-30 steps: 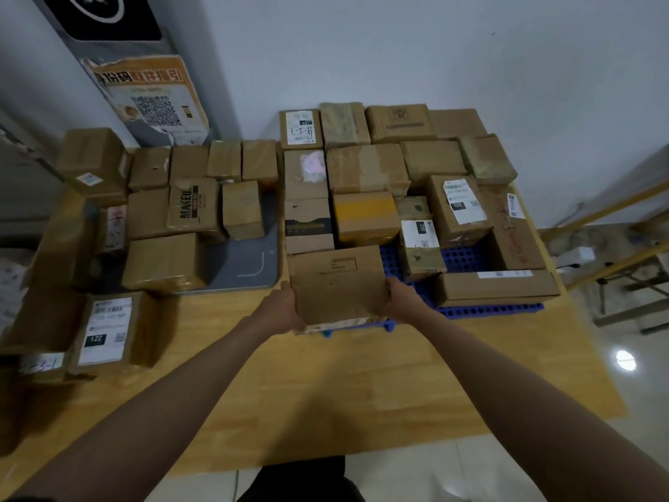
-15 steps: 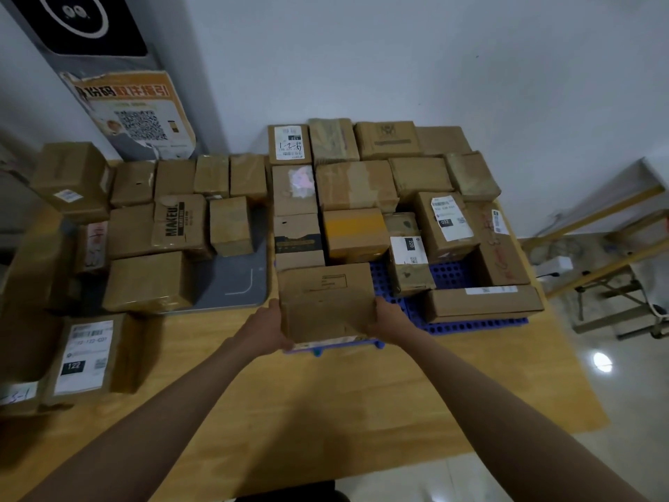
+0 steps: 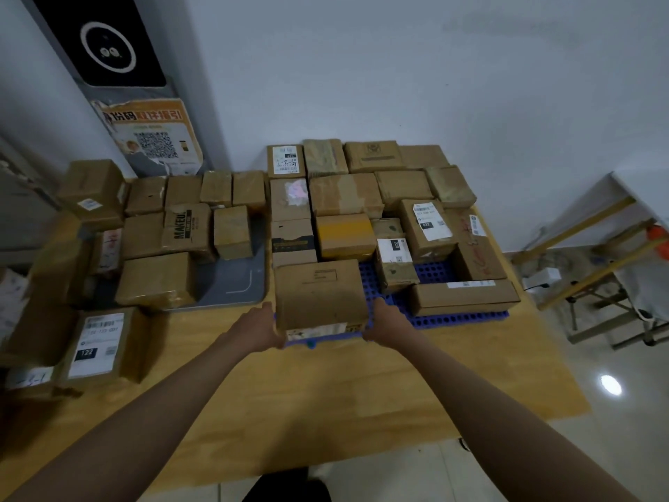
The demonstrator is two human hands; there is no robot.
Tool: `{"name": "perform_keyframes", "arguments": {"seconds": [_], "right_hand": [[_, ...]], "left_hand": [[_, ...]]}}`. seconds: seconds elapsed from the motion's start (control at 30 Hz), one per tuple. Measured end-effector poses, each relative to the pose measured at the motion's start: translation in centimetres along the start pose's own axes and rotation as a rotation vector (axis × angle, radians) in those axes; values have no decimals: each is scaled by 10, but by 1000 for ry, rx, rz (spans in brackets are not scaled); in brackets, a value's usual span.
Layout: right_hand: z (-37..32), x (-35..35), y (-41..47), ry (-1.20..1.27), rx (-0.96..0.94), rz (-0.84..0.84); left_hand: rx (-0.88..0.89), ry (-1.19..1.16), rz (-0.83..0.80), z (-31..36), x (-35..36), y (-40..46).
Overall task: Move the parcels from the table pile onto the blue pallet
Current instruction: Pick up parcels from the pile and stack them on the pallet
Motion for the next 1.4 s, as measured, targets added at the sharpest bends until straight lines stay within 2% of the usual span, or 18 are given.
{"name": "perform_keyframes", "arguments": {"seconds": [0.23, 0.43, 0.7, 0.9, 1.07, 1.3, 1.4], "right_hand": [[-23, 19, -42, -225, -140, -90], [-74, 57, -67, -280, -276, -123], [-160, 138, -99, -325, -428, -242], [-230, 191, -115, -321, -504, -334], [-296, 254, -123, -298, -521, -385], [-366, 351, -135, -280, -516, -501], [-391, 386, -138, -211, -479, -512]], "left_hand": [[-28, 76, 38, -15, 21, -60], [-128, 66, 34, -65, 39, -124], [-316, -26, 28, -174, 64, -191], [-424, -88, 103, -257, 68, -224], [-477, -63, 164, -335, 69, -245], [-624, -107, 351, -443, 64, -256], [-611, -112, 314, -477, 68, -247]]}}
Point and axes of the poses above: each hand's wrist, its own y-axis towards the middle knuckle, its own x-axis out of the palm, z = x × y, the point moved 4 cm from there along y, towards the middle knuckle, and after that the axes turned 13 degrees about y, right-handed, at the moved point
